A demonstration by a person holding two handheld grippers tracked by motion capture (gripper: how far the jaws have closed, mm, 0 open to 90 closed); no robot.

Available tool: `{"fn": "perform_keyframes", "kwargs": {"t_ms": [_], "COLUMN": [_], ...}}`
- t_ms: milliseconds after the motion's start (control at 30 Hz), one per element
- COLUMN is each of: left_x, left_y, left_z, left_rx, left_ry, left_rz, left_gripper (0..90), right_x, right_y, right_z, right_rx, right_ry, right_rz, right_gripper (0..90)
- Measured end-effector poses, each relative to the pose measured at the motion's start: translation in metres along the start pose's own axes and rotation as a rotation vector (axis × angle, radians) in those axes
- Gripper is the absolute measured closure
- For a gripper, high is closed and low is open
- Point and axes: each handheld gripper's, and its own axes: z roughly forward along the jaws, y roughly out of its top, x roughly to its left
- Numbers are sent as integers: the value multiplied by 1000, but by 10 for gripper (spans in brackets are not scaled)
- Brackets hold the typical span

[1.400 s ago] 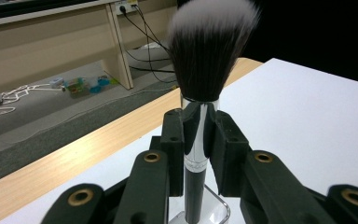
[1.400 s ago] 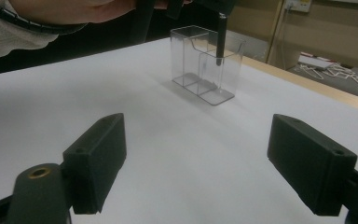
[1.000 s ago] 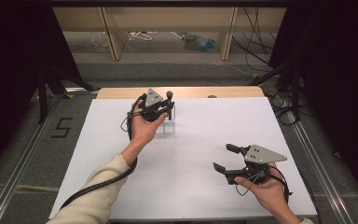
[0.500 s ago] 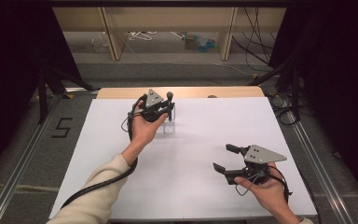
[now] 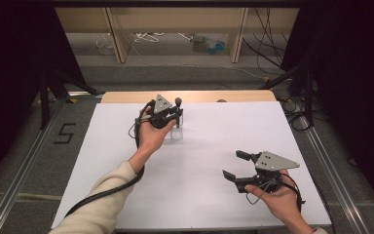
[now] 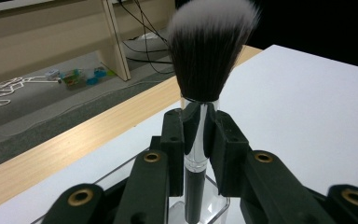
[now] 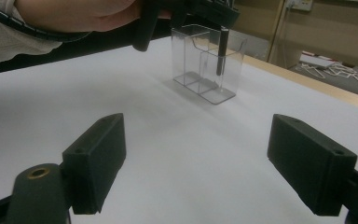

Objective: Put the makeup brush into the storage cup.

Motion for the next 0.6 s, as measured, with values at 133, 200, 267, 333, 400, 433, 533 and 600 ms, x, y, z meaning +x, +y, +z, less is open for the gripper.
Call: {"fn": "perform_keyframes", "kwargs": {"t_ms": [133, 200, 267, 333, 400, 433, 533, 600], "left_x": [0, 0, 0, 0, 0, 0, 0, 1], "left_y": [-2, -2, -3, -3, -4, -4, -5, -5], "left_z": [1, 2, 2, 2, 3, 3, 3, 4], "left_rx": [6, 8, 9, 11, 15, 16, 17, 18], "left_ry": [2, 0, 1, 2, 2, 3, 4, 2], "left_rz": [4, 0, 6, 6, 9, 6, 2, 4], "left_gripper": [762, 762, 762, 762, 762, 762, 762, 762], "right_x": [0, 0, 0, 0, 0, 0, 0, 0], "right_y": [0, 0, 0, 0, 0, 0, 0, 0], "right_z": [0, 0, 0, 0, 0, 0, 0, 0], "right_rx": [1, 3, 1, 3, 4, 4, 4, 2], "right_ry": [3, 3, 3, 3, 3, 3, 3, 1], "right_rz": [-1, -1, -1, -1, -1, -1, -2, -1], "right_gripper": [200, 200, 201, 200, 200, 200, 200, 200]}}
